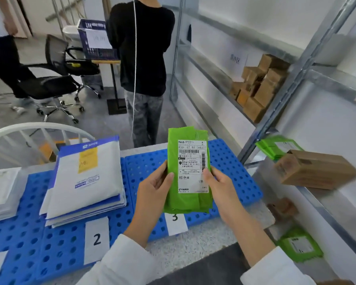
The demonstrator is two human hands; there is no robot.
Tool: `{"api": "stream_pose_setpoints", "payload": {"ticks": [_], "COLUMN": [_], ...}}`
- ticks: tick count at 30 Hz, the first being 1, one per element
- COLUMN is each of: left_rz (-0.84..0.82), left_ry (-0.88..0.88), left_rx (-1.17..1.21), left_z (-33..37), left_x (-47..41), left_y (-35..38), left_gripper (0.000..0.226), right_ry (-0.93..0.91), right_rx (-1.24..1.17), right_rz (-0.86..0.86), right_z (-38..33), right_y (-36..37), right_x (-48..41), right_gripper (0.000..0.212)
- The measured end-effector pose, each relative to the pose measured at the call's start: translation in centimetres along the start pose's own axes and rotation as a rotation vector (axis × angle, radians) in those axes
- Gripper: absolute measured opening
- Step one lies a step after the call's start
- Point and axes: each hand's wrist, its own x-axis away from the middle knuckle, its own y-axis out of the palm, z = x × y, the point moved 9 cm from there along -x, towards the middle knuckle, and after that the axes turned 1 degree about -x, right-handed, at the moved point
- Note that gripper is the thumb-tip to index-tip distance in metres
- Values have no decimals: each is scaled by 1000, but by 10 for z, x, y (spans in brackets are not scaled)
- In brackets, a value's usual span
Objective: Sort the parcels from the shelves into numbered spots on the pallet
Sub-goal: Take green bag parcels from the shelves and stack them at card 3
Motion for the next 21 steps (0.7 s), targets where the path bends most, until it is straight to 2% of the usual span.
{"api": "stream_pose_setpoints", "payload": {"ticks": [4, 12, 16, 21], "left_rz": [22, 129, 204, 248], "left_ry": [-22, -117, -160, -223], "left_rx": [-2, 50, 36, -4], "left_z": [-13, -47, -64, -85], "left_x": [-23, -60, -82, -114], "left_y": [-19, -38, -44, -50], "left_gripper": [41, 39, 37, 37], "right_ry": [77, 184, 284, 378], "right_rx": [-17, 102, -9, 23], "right_rz": [-36, -143, -226, -305], "right_z": [16, 37, 52, 76], "right_y": [27, 60, 78, 101], "right_x": [-25, -76, -110, -159], "right_gripper": [20, 32, 33, 33]}}
